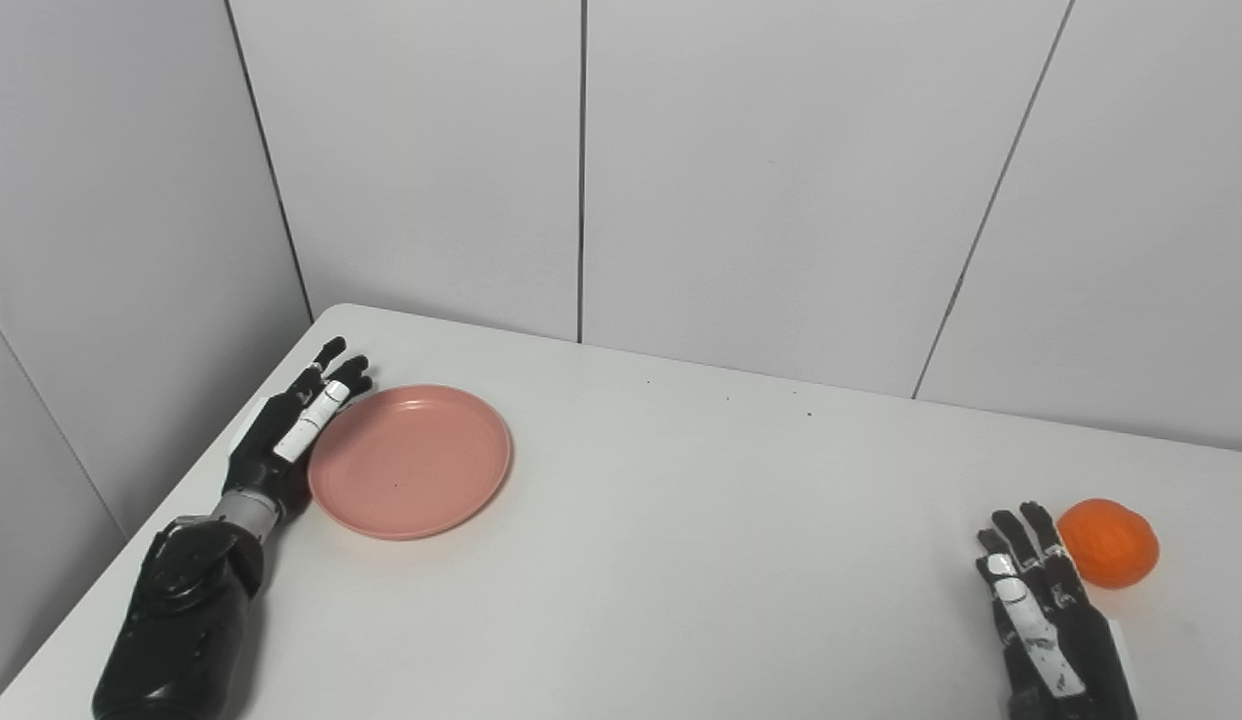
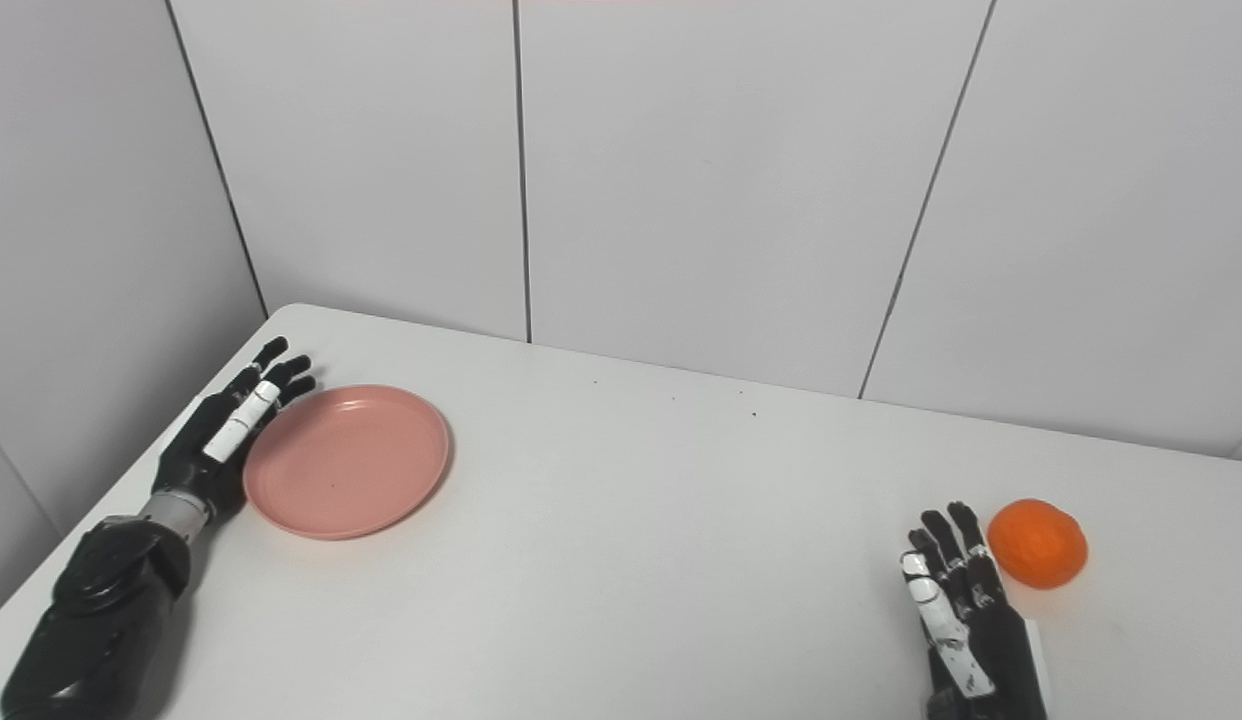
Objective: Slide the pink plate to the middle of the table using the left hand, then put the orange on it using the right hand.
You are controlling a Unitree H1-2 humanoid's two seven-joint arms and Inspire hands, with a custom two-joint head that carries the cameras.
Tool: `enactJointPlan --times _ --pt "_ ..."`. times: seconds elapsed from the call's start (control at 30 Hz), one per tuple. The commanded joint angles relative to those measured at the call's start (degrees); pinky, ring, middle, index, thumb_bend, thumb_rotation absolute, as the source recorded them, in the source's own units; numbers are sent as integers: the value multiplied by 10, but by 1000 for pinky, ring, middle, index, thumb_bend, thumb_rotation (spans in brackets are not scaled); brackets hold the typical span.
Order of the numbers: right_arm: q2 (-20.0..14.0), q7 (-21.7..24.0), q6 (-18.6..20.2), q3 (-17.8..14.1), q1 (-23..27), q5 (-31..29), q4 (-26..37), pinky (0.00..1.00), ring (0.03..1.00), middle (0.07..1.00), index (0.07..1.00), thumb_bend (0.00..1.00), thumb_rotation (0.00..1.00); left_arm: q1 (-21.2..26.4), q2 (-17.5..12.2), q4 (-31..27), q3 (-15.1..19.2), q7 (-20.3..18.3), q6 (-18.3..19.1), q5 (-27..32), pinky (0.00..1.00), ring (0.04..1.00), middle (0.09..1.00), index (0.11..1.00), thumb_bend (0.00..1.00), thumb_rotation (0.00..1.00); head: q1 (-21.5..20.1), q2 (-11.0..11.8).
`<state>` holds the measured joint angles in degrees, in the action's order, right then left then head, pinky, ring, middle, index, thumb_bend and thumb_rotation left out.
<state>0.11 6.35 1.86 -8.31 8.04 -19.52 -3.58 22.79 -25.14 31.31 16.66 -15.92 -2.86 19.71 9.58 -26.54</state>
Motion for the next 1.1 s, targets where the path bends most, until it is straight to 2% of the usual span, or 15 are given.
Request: enactJointPlan --times 0.0,0.1,0.2,0.33,0.5,0.63,0.77,0.93,1.07 --pt "3 -7 24 4 -18 2 -6 973 921 911 933 641 376 10 4 -34 -4 4 20 3 896 917 931 934 811 579 -1 0" --pt "4 -7 24 5 -17 2 -8 975 926 908 931 641 372 7 13 -52 -7 17 38 -3 895 914 925 931 767 582 -3 -2" --pt "7 -15 25 4 -18 6 -4 950 904 889 913 676 358 7 28 -68 -7 29 60 1 859 887 916 908 769 558 -4 -3" --pt "9 -20 33 6 -18 7 2 948 903 889 913 668 351 4 55 -121 -11 48 119 11 851 875 902 899 794 563 -4 -3" --pt "8 -19 30 10 -19 11 3 959 909 891 917 655 352 -3 76 -165 -24 57 156 3 845 888 902 889 791 582 -8 -4" --pt "13 -26 43 9 -22 7 14 945 894 878 905 659 314 -5 88 -181 -32 59 175 4 854 903 900 882 788 575 -10 -6" --pt "14 -29 48 9 -21 6 16 949 902 884 908 665 318 -7 98 -192 -40 64 180 -4 851 906 886 855 787 574 -10 -6" --pt "13 -32 50 12 -20 11 17 948 894 879 902 664 320 -4 112 -197 -33 69 206 14 891 921 907 873 790 583 -11 -6" --pt "15 -32 54 11 -19 5 19 956 899 882 907 671 307 -3 130 -200 -27 77 216 26 937 935 946 930 797 580 -12 -8"
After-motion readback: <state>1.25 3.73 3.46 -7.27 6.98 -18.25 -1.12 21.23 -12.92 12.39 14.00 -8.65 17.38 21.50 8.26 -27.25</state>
